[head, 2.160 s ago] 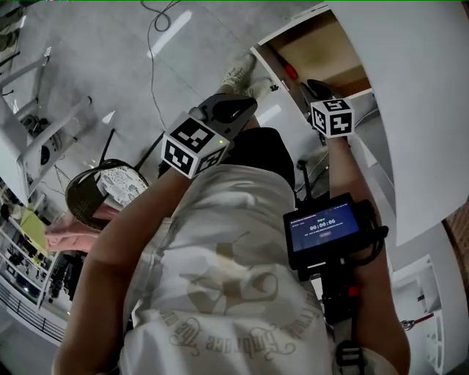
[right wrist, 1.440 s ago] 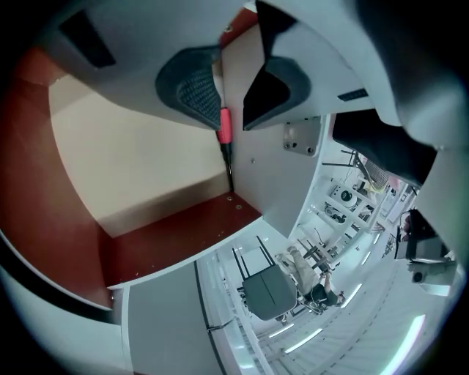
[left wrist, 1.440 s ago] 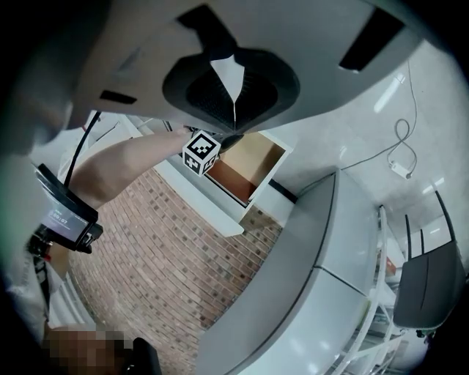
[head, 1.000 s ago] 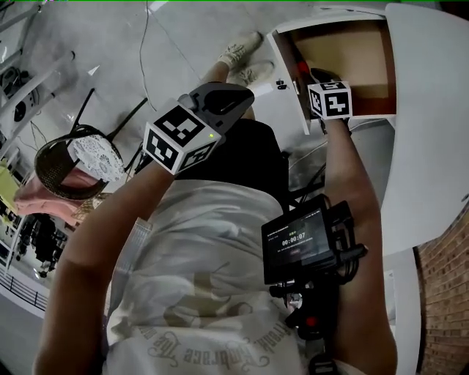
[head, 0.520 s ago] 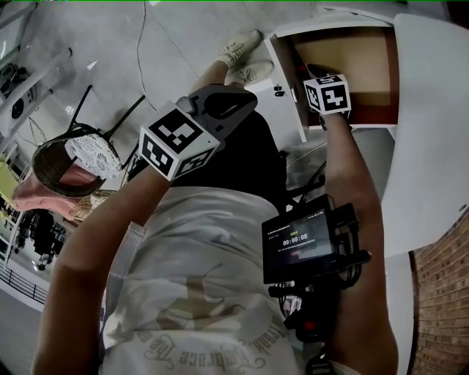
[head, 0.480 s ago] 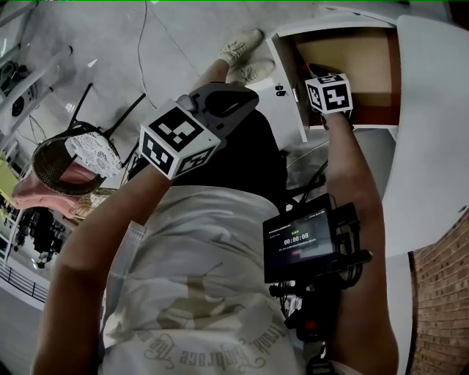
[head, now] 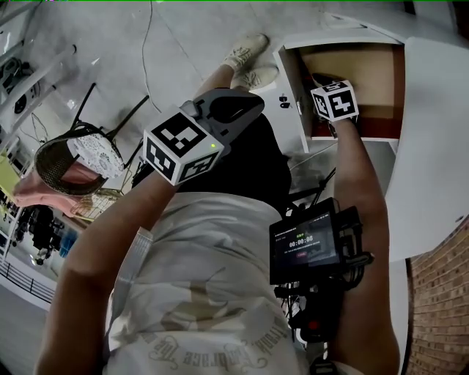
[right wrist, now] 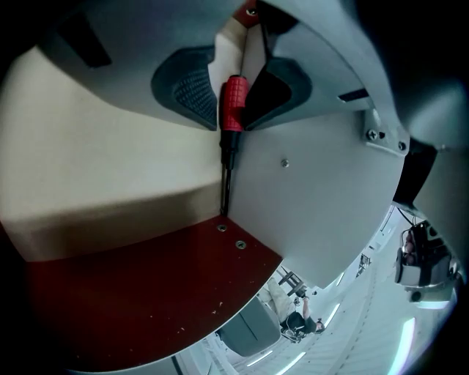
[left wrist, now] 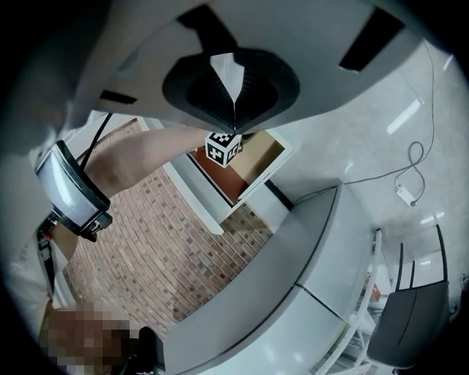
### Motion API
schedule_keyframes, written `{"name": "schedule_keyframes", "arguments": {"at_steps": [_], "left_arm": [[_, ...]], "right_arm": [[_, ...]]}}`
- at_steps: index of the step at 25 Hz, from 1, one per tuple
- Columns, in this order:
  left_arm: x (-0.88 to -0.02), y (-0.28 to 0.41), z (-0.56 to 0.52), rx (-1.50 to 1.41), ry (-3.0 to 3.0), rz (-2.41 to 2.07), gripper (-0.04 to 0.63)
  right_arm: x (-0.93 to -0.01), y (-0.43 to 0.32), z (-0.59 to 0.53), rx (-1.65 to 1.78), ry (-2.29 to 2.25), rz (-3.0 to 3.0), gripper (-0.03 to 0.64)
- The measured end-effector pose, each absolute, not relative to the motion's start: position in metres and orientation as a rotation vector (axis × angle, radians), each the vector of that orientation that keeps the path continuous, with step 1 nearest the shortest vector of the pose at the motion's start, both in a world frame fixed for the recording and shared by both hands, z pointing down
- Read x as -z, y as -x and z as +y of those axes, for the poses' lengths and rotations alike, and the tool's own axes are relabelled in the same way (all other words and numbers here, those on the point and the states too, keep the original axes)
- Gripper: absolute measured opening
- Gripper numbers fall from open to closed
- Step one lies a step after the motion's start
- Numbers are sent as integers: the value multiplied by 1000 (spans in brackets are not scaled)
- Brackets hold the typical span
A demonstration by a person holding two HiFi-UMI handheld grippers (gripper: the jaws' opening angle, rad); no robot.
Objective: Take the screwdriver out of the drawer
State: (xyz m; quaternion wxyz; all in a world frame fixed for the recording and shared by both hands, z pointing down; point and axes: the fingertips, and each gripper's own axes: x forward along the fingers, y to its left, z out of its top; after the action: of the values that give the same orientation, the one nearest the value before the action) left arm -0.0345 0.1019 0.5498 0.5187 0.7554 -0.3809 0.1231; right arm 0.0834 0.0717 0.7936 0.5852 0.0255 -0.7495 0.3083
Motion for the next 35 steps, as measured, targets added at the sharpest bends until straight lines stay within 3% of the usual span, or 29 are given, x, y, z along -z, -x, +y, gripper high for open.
{"name": "schedule_keyframes", "arguments": {"at_steps": [8, 35], "left_arm": [[-543, 40, 89, -263, -1815, -920, 23], [-507, 54, 70, -365, -1976, -809, 23]], "right_arm": [[-794, -82, 75, -869, 3, -1731, 89], [-752, -93, 80, -888, -215, -1656, 97]]}}
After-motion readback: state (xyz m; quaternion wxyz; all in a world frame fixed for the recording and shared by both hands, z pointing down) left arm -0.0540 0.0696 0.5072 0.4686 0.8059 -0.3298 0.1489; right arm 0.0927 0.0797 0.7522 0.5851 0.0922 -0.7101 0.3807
